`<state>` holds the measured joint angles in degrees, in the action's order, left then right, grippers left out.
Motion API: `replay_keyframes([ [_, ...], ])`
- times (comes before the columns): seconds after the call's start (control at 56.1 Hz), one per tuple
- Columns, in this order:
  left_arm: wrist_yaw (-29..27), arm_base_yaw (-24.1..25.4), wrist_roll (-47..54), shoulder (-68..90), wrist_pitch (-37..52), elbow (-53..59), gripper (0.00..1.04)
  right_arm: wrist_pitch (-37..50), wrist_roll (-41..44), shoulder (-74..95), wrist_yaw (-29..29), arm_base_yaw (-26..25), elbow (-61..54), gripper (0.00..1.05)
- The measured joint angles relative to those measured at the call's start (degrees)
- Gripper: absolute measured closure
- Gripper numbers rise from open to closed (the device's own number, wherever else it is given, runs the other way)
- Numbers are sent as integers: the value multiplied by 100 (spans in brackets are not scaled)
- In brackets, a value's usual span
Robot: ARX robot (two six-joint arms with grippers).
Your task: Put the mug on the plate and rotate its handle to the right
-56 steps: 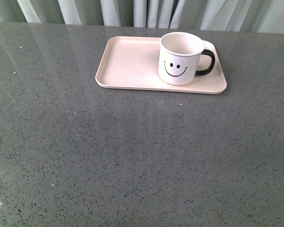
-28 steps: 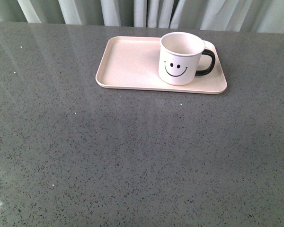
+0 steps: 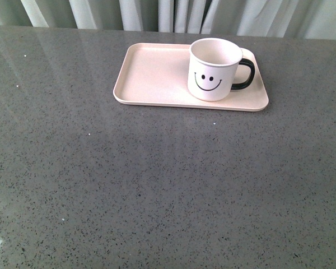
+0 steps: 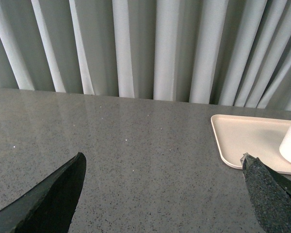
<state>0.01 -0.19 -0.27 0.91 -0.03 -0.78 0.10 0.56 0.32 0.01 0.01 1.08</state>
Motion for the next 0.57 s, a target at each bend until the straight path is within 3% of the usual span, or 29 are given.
replay_keyframes([
  [0.57, -2, 0, 0, 0, 2, 0, 9, 0, 0, 0, 0, 0, 0, 9],
])
